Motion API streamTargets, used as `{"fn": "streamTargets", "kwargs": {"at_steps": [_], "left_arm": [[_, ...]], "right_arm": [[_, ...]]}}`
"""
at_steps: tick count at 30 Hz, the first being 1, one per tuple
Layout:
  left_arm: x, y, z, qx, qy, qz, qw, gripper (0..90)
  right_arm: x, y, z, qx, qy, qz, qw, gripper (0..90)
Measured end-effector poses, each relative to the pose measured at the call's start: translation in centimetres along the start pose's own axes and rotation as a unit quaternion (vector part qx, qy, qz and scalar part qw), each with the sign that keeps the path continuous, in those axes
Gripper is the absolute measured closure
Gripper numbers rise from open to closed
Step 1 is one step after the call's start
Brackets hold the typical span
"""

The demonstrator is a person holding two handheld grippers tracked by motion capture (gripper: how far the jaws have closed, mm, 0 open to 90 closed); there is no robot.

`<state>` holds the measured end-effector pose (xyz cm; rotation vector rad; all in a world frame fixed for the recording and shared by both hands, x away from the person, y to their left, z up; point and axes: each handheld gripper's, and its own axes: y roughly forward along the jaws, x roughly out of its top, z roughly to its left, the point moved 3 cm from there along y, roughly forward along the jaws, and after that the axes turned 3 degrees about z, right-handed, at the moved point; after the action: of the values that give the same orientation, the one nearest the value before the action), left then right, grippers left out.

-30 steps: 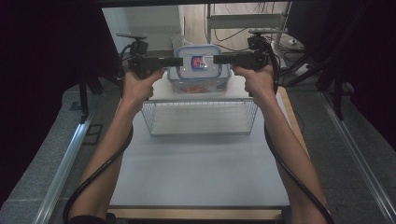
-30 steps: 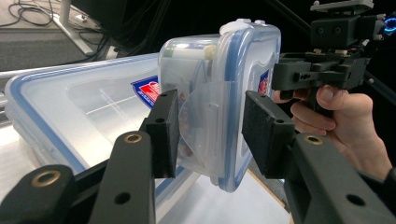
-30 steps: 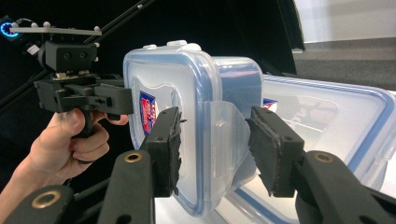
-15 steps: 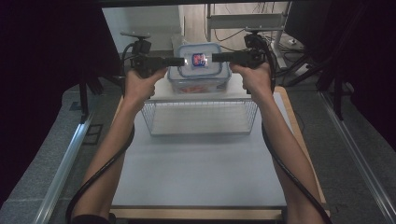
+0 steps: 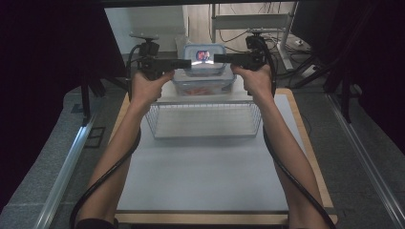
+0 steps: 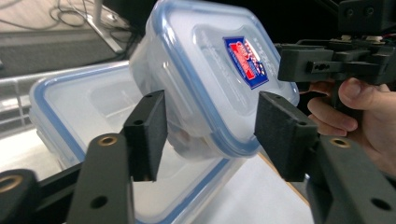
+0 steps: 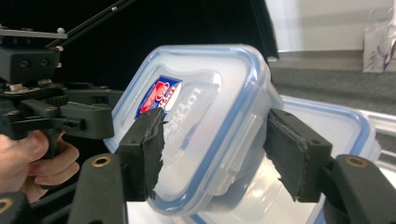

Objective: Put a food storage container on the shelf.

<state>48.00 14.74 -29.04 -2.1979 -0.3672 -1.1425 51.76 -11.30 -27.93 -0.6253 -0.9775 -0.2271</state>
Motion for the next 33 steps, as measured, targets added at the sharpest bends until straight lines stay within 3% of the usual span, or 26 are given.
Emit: {"fn": "streamTargets", "kwargs": {"at_steps": [6, 12, 16, 21, 24, 29, 33], "left_arm": [[0.0, 0.0, -0.3, 0.016, 0.014, -0.008, 0.9997, 35.3], [-0.3, -0.3, -0.6, 0.042, 0.043, -0.020, 0.9980, 26.6], [-0.5, -0.7, -1.0, 0.049, 0.063, -0.022, 0.9966, 20.9], [-1.0, -1.1, -1.7, 0.067, 0.095, -0.017, 0.9931, 15.7], [-1.3, -1.3, -2.1, 0.069, 0.104, -0.017, 0.9921, 12.9], [-2.0, -1.6, -2.5, 0.074, 0.121, -0.020, 0.9897, 9.2], [-2.9, -1.9, -2.7, 0.089, 0.144, -0.014, 0.9855, 6.0]], "right_arm": [[0.0, 0.2, 0.1, -0.021, -0.022, -0.004, 0.9995, 32.1], [0.1, 0.0, 0.4, -0.040, -0.049, -0.001, 0.9980, 27.6], [-0.1, -0.3, 0.8, -0.043, -0.074, 0.002, 0.9963, 23.1], [-0.4, -0.6, 1.3, -0.036, -0.093, 0.001, 0.9950, 18.2], [-0.9, -0.6, 1.8, -0.039, -0.109, 0.008, 0.9933, 15.1], [-1.6, -0.7, 2.0, -0.037, -0.113, 0.012, 0.9928, 10.6], [-2.3, -1.0, 2.0, -0.038, -0.120, 0.014, 0.9919, 7.8]]}}
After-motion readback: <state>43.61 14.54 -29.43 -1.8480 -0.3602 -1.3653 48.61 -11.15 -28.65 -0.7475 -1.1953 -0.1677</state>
